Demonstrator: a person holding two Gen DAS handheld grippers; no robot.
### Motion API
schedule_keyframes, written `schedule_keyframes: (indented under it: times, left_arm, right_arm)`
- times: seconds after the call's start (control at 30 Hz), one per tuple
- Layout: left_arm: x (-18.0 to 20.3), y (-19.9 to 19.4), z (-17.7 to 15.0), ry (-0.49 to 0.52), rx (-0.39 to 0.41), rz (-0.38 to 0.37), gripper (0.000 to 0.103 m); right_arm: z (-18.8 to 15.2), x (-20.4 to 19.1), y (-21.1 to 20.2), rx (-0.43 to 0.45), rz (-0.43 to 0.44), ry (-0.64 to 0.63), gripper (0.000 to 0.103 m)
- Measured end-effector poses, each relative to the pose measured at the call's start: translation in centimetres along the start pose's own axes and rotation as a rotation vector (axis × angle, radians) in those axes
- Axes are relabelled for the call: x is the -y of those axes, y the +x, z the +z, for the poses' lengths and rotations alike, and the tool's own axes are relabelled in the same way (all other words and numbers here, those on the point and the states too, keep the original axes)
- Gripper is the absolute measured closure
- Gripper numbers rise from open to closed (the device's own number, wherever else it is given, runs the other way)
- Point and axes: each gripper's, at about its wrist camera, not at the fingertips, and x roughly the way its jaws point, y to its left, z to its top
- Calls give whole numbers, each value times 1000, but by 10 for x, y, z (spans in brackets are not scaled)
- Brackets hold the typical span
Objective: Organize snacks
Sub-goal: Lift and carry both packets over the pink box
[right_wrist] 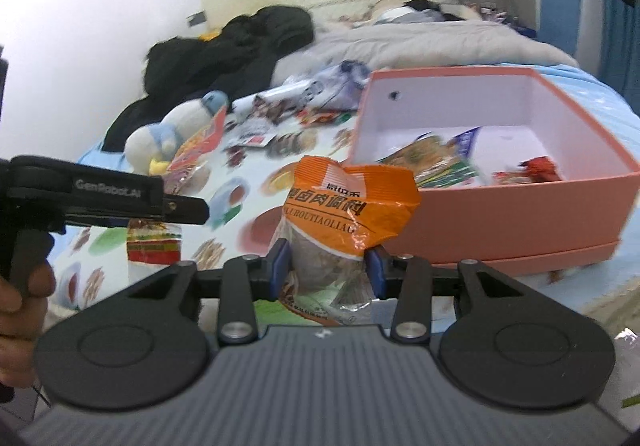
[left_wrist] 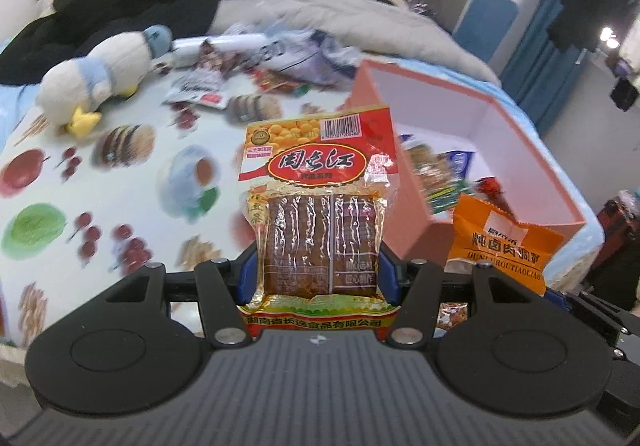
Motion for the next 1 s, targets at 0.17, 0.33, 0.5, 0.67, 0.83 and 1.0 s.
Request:
schedule_keyframes:
  times: [0.17,0.33,0.5,0.67,0.83,1.0]
  left_arm:
    - [28,-1,4,30,6,-64,40]
    - [54,5,8,53,11,-114,40]
    - [76,14,19,81,17,-146,40]
    - [96,29,37,104,27,-160,40]
    - [113,52,57,109,26,-167,40]
    - [128,77,76,127,7,-167,40]
  right_arm:
    - [3,22,-20,14,-41,24,60]
    - [6,41,-34,37,-81,46,61]
    - [15,60,-39,69,-114,72,61]
    - [30,83,-36,110,-137,101,61]
    - [45,101,-28,138,-148,112,61]
    - [61,120,-12,144,-155,126,61]
